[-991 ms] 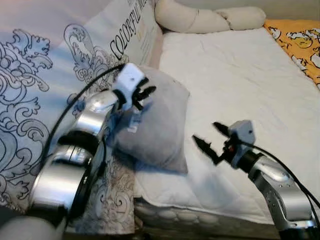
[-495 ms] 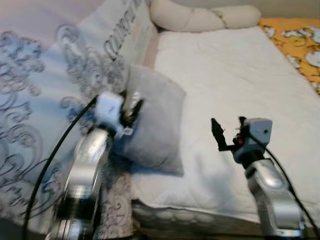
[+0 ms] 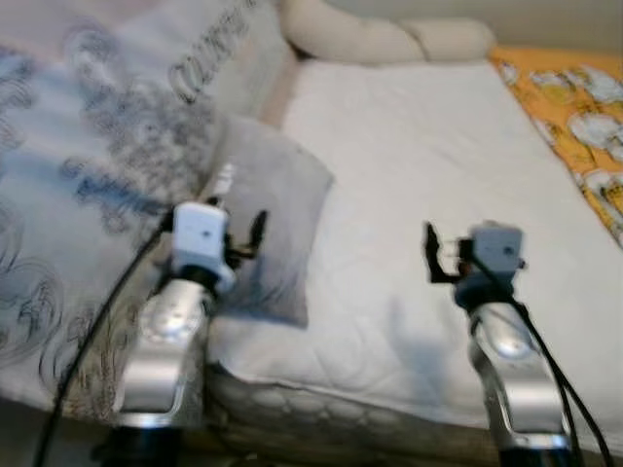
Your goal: Clean up the room
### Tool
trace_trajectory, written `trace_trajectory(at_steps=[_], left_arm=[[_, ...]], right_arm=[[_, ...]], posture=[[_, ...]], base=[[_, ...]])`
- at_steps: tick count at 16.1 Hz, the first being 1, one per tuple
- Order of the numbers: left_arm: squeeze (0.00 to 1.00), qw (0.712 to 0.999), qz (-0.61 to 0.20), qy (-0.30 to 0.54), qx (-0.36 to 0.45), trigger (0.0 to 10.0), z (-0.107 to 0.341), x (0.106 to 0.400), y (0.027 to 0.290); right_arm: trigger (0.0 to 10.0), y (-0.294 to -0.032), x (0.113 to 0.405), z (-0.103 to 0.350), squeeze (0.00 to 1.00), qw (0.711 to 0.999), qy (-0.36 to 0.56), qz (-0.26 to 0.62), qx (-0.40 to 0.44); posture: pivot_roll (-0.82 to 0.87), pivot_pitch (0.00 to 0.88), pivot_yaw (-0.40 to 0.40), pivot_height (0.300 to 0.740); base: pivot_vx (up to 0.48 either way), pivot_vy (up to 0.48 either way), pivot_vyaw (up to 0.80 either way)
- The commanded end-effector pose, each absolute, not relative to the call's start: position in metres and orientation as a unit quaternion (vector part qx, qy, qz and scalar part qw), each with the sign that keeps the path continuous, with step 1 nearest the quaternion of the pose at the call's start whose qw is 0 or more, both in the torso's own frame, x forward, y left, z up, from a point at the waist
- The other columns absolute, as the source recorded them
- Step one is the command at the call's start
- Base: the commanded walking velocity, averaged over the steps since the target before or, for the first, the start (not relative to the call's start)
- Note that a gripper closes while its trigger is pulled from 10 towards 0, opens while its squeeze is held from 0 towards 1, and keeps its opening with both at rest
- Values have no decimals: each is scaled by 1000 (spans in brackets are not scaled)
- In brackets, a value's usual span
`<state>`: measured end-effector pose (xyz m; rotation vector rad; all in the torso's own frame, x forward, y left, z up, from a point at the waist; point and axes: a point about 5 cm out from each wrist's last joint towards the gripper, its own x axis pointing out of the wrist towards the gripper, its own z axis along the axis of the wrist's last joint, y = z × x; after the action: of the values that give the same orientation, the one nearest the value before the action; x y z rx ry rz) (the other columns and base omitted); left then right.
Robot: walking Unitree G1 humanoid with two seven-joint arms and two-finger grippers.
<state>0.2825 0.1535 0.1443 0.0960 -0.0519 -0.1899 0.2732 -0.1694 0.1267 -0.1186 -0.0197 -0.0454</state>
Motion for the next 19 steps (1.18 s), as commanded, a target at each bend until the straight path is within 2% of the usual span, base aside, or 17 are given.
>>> trace_trajectory(at_steps=[1, 4, 6, 10, 12, 17, 19], left_arm=[[1000, 994, -97, -24, 49, 10000, 146, 281, 148], [1000, 994, -97, -17, 47, 10000, 146, 281, 144], [1000, 994, -97, -4, 43, 10000, 141, 280, 145], [1000, 995, -93, 16, 39, 10000, 130, 279, 146], [1000, 995, -87, 27, 35, 10000, 125, 276, 148], [1000, 997, -53, 50, 30, 10000, 108, 264, 160], [1000, 997, -45, 50, 30, 10000, 108, 262, 162]], right_arm=[[10000, -176, 275, 128, 1000, 997, -17, -41, -69], [10000, -179, 275, 125, 1000, 997, -7, -53, -56], [10000, -184, 273, 118, 1000, 996, 28, -78, -40], [10000, -185, 267, 120, 1000, 997, 3, -71, -38], [10000, -182, 264, 115, 1000, 997, 25, -68, -20], [10000, -179, 259, 113, 1000, 998, 37, -50, -14], [10000, -179, 261, 115, 1000, 999, 37, -38, -12]], posture=[[-1, 0, 46, 740], [-3, 0, 45, 740], [-14, 0, 54, 740], [-25, 0, 60, 740], [-25, 0, 47, 740], [-21, 0, 7, 740], [-16, 0, -2, 740]], base=[[0, -401, 800], [0, -377, 800], [0, -381, 0], [0, -380, 0], [0, -382, 0], [0, -379, -741], [0, -379, 0]])
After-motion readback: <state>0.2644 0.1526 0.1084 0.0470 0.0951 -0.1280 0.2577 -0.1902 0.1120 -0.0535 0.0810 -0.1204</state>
